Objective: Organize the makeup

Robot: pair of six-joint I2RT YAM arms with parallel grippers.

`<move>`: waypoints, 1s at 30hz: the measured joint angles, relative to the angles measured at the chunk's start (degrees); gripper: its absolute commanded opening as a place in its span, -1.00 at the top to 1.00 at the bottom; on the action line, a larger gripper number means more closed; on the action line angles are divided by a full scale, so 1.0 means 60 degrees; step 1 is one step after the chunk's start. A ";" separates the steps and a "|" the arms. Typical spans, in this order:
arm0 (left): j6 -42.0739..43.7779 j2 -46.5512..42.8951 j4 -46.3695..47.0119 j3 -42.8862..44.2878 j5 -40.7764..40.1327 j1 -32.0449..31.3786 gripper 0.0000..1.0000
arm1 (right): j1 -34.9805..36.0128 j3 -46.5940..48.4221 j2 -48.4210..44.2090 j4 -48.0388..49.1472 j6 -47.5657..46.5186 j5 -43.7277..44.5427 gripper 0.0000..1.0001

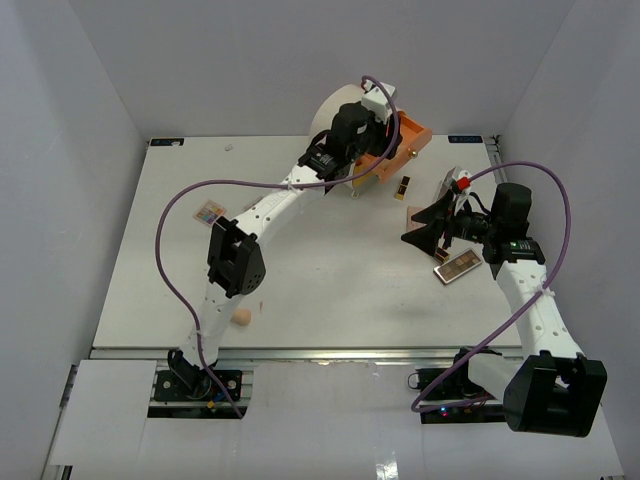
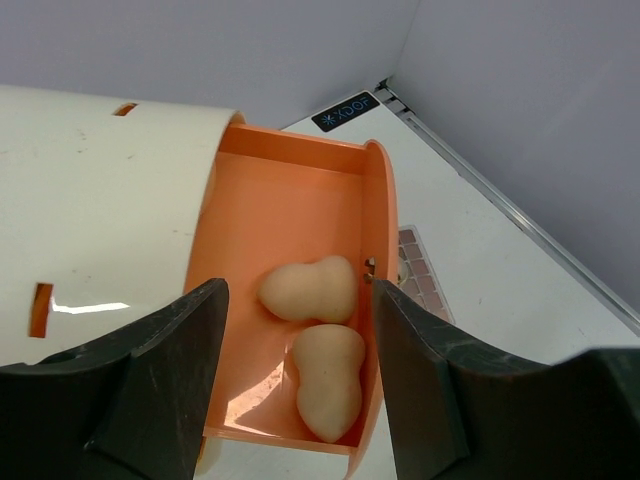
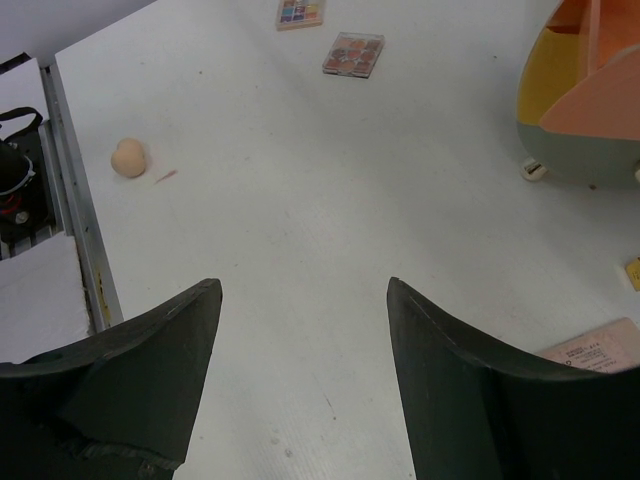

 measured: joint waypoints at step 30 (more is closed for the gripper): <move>-0.0169 -1.6094 0.0793 -1.5270 -0.4504 0.1981 -0.96 | 0.9755 0.5289 0.6893 -0.3319 -0.3537 0.5081 -0.79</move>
